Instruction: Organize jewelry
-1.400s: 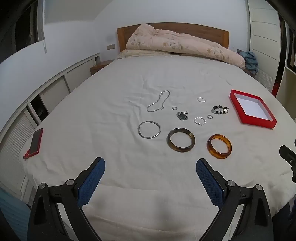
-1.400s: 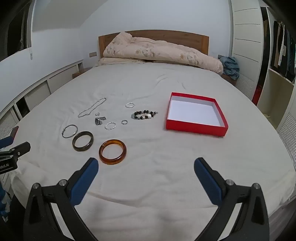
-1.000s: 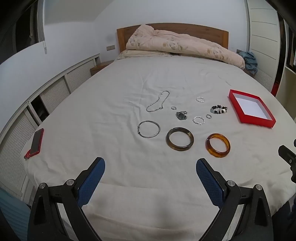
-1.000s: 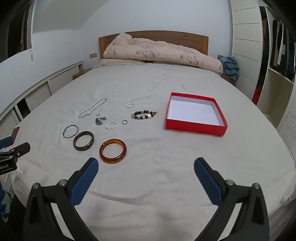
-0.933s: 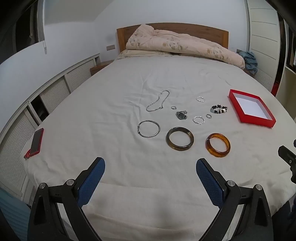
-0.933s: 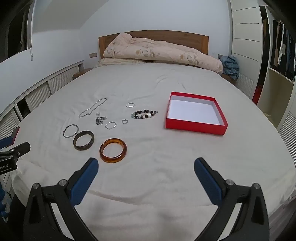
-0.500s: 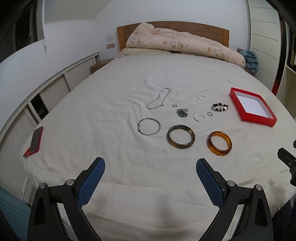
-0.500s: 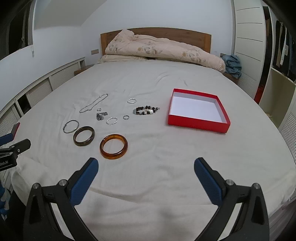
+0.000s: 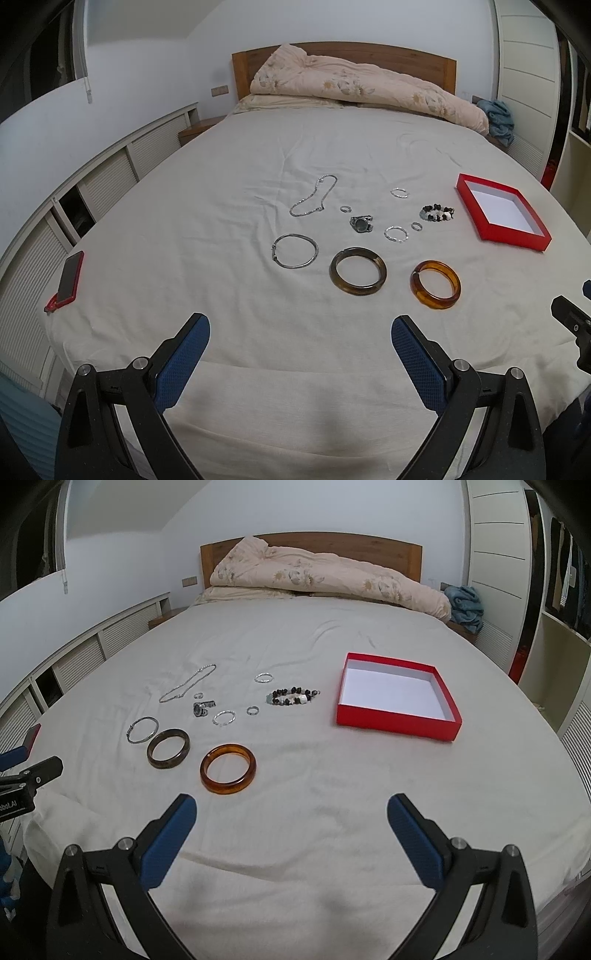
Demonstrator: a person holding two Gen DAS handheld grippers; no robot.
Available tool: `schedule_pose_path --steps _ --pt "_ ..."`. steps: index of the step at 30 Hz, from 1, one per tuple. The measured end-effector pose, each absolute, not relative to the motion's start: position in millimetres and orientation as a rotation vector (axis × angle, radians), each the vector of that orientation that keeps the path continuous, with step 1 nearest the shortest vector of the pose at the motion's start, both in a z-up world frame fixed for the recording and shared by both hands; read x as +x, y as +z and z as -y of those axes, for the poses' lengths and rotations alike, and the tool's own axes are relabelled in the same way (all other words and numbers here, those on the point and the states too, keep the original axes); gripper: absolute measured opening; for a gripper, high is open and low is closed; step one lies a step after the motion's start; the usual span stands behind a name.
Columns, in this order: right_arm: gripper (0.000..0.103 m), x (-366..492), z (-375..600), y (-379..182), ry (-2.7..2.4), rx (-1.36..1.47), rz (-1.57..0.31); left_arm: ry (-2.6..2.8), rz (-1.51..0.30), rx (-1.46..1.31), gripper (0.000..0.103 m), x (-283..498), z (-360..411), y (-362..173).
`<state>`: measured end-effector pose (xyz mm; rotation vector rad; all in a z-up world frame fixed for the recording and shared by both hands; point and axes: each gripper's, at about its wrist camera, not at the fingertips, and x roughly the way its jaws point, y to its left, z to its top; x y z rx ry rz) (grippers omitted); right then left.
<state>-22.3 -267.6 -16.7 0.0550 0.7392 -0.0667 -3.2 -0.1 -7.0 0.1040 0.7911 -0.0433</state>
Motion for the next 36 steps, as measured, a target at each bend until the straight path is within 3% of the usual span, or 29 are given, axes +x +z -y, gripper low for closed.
schedule_pose_path --steps 36 --pt "0.103 -9 258 -37 -0.045 0.052 -0.791 -0.060 -0.828 0.099 0.098 10 -4 -25"
